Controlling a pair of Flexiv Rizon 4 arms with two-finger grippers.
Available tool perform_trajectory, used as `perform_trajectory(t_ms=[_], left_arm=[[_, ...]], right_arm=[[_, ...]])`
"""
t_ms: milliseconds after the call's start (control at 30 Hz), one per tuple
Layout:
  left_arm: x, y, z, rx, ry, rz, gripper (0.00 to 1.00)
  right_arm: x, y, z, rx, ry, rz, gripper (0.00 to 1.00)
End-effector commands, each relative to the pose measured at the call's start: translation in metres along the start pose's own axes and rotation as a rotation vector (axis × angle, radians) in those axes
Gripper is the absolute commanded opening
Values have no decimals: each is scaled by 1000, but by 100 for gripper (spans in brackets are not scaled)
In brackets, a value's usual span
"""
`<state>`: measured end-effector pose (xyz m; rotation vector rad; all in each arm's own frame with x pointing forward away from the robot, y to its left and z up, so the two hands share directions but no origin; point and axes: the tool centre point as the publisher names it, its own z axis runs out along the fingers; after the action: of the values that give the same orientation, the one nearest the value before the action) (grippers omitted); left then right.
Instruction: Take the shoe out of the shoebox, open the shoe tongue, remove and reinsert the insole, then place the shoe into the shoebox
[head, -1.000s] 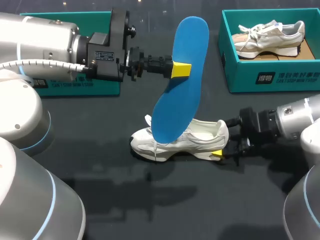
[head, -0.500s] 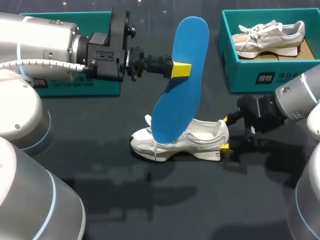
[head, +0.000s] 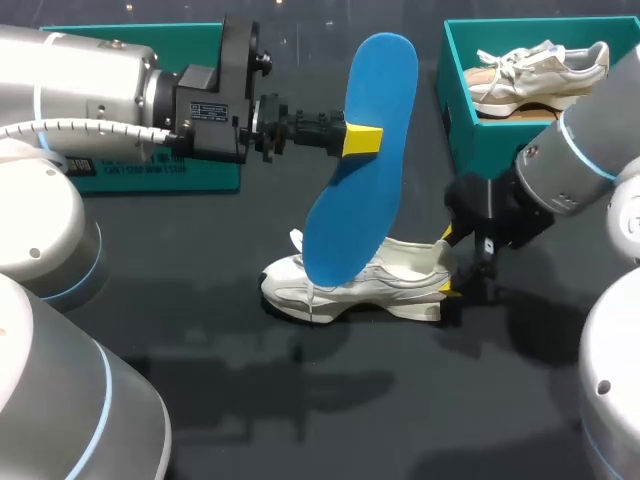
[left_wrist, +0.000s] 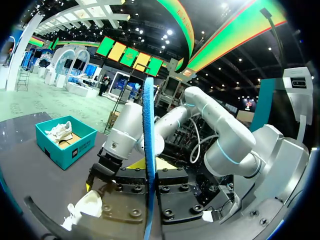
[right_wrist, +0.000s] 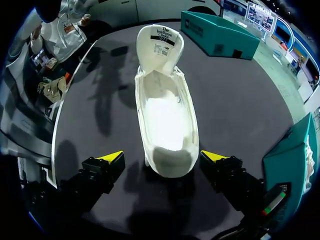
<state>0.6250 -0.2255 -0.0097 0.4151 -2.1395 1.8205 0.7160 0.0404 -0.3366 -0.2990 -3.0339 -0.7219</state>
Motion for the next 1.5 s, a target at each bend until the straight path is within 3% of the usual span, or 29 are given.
perform_trajectory(t_ms=[33, 233, 467, 800, 1167, 1500], left_arm=[[0, 1, 0, 2, 0, 1, 0], [0, 1, 0, 2, 0, 1, 0], [0, 1, 0, 2, 0, 1, 0], [0, 1, 0, 2, 0, 1, 0], [0, 1, 0, 2, 0, 1, 0], [0, 1, 0, 2, 0, 1, 0]], right_arm=[[-2, 16, 5, 221, 4, 6, 100], [3, 31, -5, 256, -17, -15, 100], [3, 39, -8, 352, -41, 5, 100], [-8, 46, -6, 345, -54, -22, 100], [-28, 86, 0, 370, -51, -110, 100], [-33, 85, 2, 359, -83, -99, 100]])
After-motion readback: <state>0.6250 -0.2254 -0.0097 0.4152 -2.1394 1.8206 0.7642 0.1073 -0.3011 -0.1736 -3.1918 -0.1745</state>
